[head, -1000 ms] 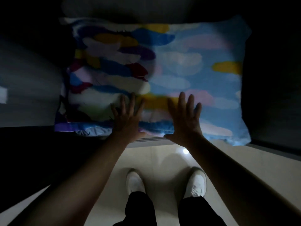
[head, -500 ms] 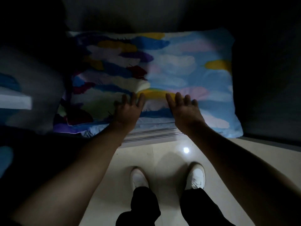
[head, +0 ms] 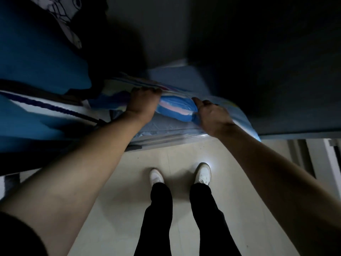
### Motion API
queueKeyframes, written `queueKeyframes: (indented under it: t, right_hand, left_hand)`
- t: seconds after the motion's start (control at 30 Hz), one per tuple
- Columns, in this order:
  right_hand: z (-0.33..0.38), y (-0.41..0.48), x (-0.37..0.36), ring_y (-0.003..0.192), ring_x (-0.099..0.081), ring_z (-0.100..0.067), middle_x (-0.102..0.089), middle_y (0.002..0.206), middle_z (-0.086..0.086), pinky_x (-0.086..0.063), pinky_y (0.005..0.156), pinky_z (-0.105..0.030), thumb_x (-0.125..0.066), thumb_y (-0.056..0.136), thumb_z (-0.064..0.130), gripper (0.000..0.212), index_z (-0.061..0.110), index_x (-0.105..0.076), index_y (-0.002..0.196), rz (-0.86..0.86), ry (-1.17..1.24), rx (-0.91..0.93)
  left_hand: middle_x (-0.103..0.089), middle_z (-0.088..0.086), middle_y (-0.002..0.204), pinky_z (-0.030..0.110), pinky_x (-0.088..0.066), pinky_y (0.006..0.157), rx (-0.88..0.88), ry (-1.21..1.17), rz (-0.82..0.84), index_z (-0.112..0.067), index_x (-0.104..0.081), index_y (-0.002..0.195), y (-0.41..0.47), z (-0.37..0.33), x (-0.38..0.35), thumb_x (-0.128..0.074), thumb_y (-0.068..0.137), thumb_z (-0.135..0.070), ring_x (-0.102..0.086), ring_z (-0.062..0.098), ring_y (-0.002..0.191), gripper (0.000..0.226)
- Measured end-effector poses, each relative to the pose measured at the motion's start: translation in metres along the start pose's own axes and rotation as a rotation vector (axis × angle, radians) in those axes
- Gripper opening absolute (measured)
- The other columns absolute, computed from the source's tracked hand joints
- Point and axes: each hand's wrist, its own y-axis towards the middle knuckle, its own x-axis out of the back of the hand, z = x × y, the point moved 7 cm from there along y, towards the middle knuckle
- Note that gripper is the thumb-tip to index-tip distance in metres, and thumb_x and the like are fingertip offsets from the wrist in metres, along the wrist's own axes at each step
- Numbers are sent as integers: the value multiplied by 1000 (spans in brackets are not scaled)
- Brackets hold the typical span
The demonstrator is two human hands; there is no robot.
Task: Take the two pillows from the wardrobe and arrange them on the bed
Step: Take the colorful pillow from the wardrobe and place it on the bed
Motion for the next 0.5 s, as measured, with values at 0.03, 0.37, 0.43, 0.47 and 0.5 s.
queueKeyframes:
  t: [0.03, 0.37, 0.43, 0.47, 0.5]
  right_hand:
    - [-3, -14, 4, 106, -63, -41, -60, 126, -17, -52, 87, -45, -58, 93, 34, 63, 23, -32, 149, 12, 35, -7]
    - [-17, -124, 44, 124, -54, -36, -52, 141, -15, -47, 101, -44, -64, 77, 66, 96, 25, -20, 152, 149, 183, -94]
    - [-13, -144, 50, 129, -49, -37, -46, 146, -15, -43, 105, -47, -70, 65, 73, 118, 24, -11, 155, 117, 139, -108]
    - [-10, -152, 51, 130, -48, -38, -43, 147, -14, -41, 107, -49, -72, 62, 74, 125, 23, -7, 156, 101, 113, -118]
    - [-7, -160, 52, 131, -47, -38, -42, 148, -14, -40, 108, -51, -74, 62, 73, 128, 22, -4, 157, 84, 102, -134]
  left_hand:
    - [-68, 19, 114, 43, -49, 89, -11, -14, 6, -11, -61, 120, -8, -7, 9, -44, 93, -14, -64, 39, 104, 32]
    - [-67, 22, 106, 36, -47, 74, 33, -125, 44, -18, -66, 108, -67, -51, 81, -53, 90, -10, -64, 41, 96, 24]
    - [-67, 22, 107, 38, -49, 77, 35, -115, 46, -18, -66, 109, -77, -57, 92, -53, 91, -9, -63, 42, 99, 24]
    - [-67, 22, 107, 40, -50, 79, 34, -110, 42, -16, -66, 109, -81, -59, 98, -53, 91, -9, -62, 43, 100, 23]
    - [-67, 22, 106, 41, -50, 79, 23, -106, 34, -15, -66, 109, -87, -61, 103, -53, 91, -8, -62, 43, 100, 23]
